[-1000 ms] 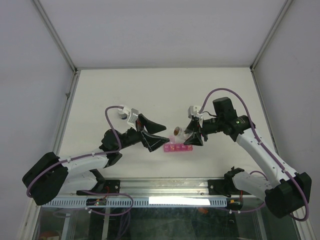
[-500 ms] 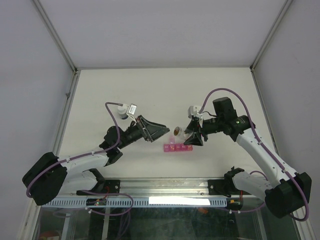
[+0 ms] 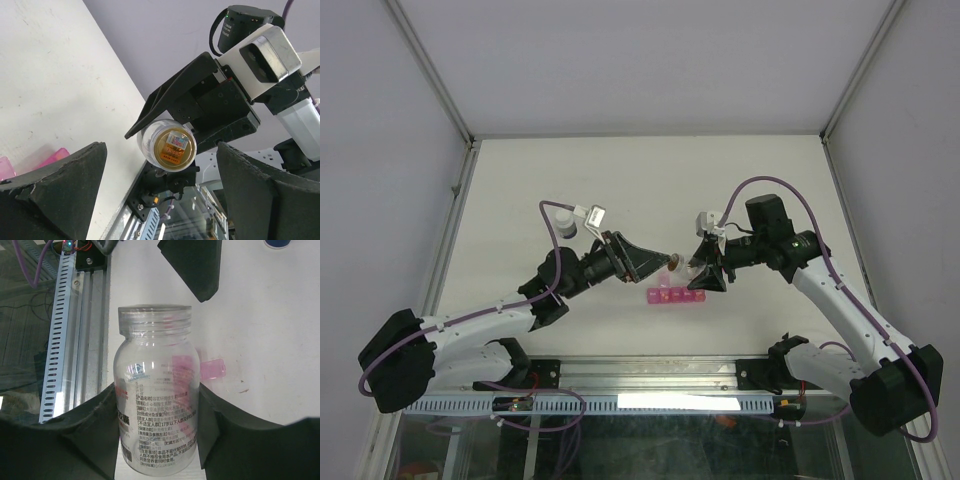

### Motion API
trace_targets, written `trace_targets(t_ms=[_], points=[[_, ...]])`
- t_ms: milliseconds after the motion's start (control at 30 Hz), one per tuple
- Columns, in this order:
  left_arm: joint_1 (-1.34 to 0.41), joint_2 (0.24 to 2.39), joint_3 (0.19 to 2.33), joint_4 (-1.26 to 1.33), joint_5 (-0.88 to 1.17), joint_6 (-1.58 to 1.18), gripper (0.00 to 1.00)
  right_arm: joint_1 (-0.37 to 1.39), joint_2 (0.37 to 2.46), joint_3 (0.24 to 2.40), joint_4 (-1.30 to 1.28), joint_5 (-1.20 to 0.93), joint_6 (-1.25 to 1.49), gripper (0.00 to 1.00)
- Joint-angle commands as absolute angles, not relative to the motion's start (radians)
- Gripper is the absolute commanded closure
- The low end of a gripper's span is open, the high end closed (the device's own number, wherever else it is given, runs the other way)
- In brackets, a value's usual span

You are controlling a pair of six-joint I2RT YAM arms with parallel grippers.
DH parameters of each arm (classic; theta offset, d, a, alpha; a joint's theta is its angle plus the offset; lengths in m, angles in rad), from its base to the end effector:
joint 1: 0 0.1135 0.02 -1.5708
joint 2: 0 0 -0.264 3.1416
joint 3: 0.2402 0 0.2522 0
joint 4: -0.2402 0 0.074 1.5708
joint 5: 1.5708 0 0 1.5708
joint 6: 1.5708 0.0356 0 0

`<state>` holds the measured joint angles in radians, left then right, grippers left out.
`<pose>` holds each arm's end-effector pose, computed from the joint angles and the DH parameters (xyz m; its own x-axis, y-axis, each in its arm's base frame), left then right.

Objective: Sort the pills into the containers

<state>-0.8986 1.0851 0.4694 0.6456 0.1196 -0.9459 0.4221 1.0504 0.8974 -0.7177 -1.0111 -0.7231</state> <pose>0.1465 -0.1910 0.2577 -0.6794 -0.4394 -0.5877 0.5130 0.2881 -0.8086 0.1699 0.1094 0.2935 -0.0496 -0.4074 -0.9119 -0.9982 -0.0119 0.0596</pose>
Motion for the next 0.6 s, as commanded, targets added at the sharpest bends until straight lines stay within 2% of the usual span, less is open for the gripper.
trace_targets(t_ms=[0,567], points=[[-0.915,1.057,0.521,0.613,0.074,-0.914,0.07,0.419,1.042,0.930,-0.677,-1.037,-0.714,1.00],[-0.958,1.085,0.566,0.576,0.062,-0.882,0.11,0.417,1.042,0.928,-0.677,-1.030,-0.713,1.00]])
